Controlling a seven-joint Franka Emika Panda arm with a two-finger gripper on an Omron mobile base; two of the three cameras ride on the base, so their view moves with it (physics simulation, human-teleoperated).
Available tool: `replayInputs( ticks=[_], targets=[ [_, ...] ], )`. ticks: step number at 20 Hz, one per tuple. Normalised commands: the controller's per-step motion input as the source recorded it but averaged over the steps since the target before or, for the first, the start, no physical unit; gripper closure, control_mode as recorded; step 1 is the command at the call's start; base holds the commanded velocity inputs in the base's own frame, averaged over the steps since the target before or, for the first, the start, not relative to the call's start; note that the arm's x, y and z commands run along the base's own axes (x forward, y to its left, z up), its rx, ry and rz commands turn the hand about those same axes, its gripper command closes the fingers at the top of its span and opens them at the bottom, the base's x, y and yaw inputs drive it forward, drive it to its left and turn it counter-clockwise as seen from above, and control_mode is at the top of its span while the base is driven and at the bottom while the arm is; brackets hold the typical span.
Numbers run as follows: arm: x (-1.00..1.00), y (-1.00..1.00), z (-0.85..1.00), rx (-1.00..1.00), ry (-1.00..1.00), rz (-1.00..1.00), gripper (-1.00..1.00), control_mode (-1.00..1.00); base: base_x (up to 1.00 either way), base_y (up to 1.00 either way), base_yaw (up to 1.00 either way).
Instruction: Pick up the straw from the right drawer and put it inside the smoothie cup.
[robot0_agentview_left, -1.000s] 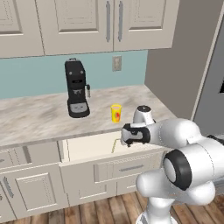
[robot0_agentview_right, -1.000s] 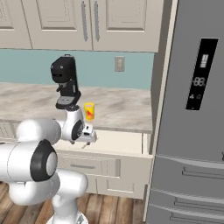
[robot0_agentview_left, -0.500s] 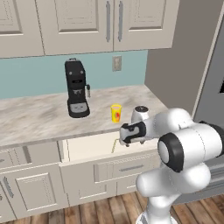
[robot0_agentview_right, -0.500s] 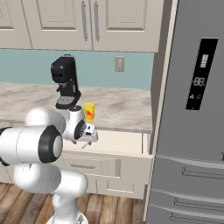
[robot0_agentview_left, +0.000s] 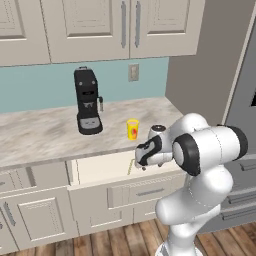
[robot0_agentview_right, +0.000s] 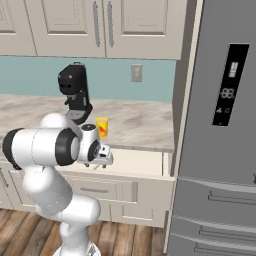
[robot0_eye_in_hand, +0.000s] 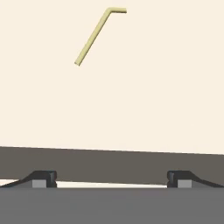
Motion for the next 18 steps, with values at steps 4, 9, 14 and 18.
replayInputs(
  ticks=[4, 9, 14, 18],
  targets=[
    [0.23, 0.07, -0.19, 0.0, 0.06, 0.0, -1.0, -1.0, 0.0, 0.0, 0.0],
    [0.21, 0.06, -0.24, 0.0, 0.06, 0.0, -1.0, -1.0, 0.0, 0.0, 0.0],
    [0.1, 0.03, -0.3, 0.0, 0.07, 0.0, -1.0, -1.0, 0.0, 0.0, 0.0],
    [-0.01, 0.01, -0.32, 0.0, 0.08, 0.0, -1.0, -1.0, 0.0, 0.0, 0.0]
  ],
)
